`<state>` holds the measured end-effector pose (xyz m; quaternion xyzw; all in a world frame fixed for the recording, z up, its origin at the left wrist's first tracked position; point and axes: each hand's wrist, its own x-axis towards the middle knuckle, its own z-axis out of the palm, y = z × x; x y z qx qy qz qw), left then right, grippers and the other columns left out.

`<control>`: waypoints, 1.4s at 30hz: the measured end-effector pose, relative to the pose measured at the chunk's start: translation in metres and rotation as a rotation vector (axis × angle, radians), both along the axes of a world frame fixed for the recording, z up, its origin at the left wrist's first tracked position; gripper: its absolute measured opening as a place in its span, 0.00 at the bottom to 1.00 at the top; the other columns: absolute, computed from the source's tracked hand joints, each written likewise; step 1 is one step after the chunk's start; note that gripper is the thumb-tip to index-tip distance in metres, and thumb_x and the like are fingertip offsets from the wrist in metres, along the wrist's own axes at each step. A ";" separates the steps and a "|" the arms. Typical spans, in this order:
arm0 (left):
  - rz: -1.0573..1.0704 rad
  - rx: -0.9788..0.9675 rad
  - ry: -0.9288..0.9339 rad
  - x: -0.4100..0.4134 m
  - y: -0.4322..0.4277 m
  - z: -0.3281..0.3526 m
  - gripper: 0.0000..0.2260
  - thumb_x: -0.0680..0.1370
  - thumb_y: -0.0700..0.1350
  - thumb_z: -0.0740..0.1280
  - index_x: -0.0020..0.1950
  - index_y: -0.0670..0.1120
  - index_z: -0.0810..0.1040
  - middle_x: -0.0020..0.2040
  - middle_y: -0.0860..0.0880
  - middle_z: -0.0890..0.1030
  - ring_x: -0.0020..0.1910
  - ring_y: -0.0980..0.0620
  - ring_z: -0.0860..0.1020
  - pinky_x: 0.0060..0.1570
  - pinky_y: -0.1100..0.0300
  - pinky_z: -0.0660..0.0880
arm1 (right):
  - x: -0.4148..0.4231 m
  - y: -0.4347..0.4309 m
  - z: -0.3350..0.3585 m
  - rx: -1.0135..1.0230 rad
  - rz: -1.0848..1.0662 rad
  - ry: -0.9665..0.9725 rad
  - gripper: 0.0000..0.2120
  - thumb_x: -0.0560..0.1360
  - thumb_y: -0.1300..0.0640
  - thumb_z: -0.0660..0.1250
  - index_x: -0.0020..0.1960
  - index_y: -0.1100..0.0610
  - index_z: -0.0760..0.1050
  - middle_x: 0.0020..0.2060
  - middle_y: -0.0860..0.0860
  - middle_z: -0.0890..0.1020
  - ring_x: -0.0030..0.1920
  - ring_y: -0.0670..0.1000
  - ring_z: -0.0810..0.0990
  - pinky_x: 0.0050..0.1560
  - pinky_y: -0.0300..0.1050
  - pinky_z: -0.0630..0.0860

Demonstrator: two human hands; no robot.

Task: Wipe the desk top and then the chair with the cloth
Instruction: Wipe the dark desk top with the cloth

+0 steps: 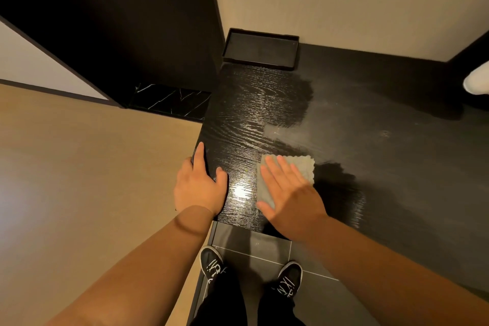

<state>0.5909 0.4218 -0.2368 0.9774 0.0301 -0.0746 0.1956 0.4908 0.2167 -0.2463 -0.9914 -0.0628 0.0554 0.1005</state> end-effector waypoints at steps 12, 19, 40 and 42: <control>-0.010 0.019 0.003 0.000 0.003 -0.003 0.33 0.80 0.59 0.62 0.84 0.58 0.57 0.64 0.46 0.74 0.61 0.43 0.75 0.50 0.50 0.74 | 0.008 0.002 0.001 -0.009 -0.045 0.010 0.39 0.81 0.36 0.54 0.82 0.61 0.55 0.82 0.58 0.55 0.82 0.58 0.51 0.80 0.58 0.54; -0.014 0.033 -0.002 0.002 0.003 -0.004 0.33 0.80 0.60 0.61 0.84 0.58 0.57 0.65 0.46 0.74 0.61 0.43 0.75 0.50 0.49 0.75 | 0.026 -0.011 -0.001 -0.030 -0.043 0.016 0.41 0.80 0.34 0.49 0.83 0.60 0.51 0.82 0.57 0.52 0.82 0.57 0.48 0.81 0.56 0.50; -0.027 0.013 -0.013 0.001 0.004 -0.004 0.32 0.80 0.60 0.60 0.84 0.57 0.57 0.66 0.46 0.75 0.62 0.43 0.75 0.53 0.48 0.76 | 0.050 -0.032 0.006 -0.031 -0.217 0.099 0.39 0.82 0.34 0.45 0.83 0.57 0.43 0.83 0.55 0.45 0.82 0.57 0.41 0.81 0.57 0.46; -0.022 0.012 -0.004 0.001 0.004 -0.003 0.32 0.80 0.60 0.60 0.84 0.58 0.56 0.65 0.46 0.74 0.61 0.44 0.75 0.51 0.50 0.75 | 0.028 -0.023 0.004 -0.057 -0.130 0.082 0.39 0.82 0.34 0.46 0.84 0.57 0.44 0.83 0.55 0.46 0.82 0.56 0.41 0.81 0.57 0.47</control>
